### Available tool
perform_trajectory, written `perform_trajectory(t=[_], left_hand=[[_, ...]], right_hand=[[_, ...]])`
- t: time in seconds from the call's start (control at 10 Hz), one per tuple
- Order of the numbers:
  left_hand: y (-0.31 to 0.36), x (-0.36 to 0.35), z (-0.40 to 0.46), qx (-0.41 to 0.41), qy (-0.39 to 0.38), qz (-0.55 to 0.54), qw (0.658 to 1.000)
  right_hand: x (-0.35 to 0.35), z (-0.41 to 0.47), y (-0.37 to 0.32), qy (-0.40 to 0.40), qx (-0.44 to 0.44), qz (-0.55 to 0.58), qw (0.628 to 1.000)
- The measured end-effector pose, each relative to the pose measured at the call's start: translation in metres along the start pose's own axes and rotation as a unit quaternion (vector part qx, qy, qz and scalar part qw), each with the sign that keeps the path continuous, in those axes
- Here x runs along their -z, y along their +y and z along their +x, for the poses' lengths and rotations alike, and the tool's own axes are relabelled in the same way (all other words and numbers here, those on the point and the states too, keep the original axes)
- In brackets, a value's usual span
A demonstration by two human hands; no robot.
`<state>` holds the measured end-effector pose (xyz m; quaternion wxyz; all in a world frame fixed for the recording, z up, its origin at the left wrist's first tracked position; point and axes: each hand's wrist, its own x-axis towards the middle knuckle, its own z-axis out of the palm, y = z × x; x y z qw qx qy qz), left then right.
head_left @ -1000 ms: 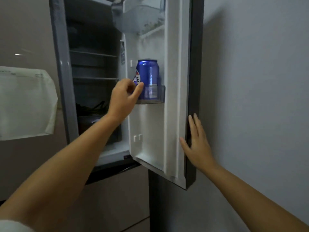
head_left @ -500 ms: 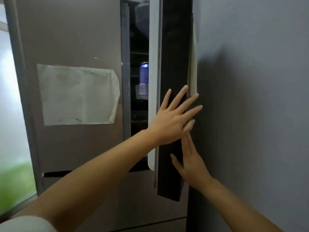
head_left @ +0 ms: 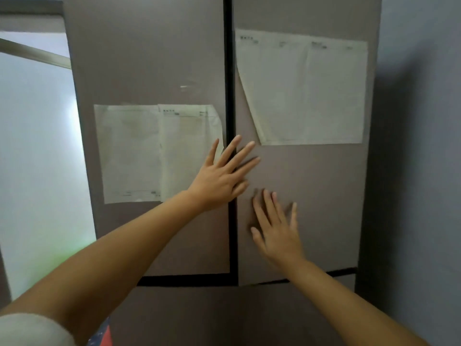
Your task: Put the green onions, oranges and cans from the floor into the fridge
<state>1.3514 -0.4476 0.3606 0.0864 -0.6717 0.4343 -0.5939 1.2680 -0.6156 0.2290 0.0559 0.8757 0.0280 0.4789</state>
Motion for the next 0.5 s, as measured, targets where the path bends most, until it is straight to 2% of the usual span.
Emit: perform_trajectory(t=[0.1,0.2,0.3,0.5], left_hand=[[-0.012,-0.03,-0.006,0.001,0.0,0.019,1.0],[-0.014,-0.05,-0.006,0.004,0.039,0.05,0.998],[-0.016,-0.05,0.0,-0.002,0.043,0.058,0.997],[0.006,-0.026,0.001,0.064,-0.1,0.001,0.993]], right_hand=[[-0.028,0.01,0.022,0.004,0.052,-0.058,0.997],[-0.05,0.015,0.03,0.028,0.071,-0.088,0.993],[-0.055,0.024,0.034,0.049,0.067,-0.09,0.992],[-0.033,0.023,0.029,0.009,0.092,-0.086,0.992]])
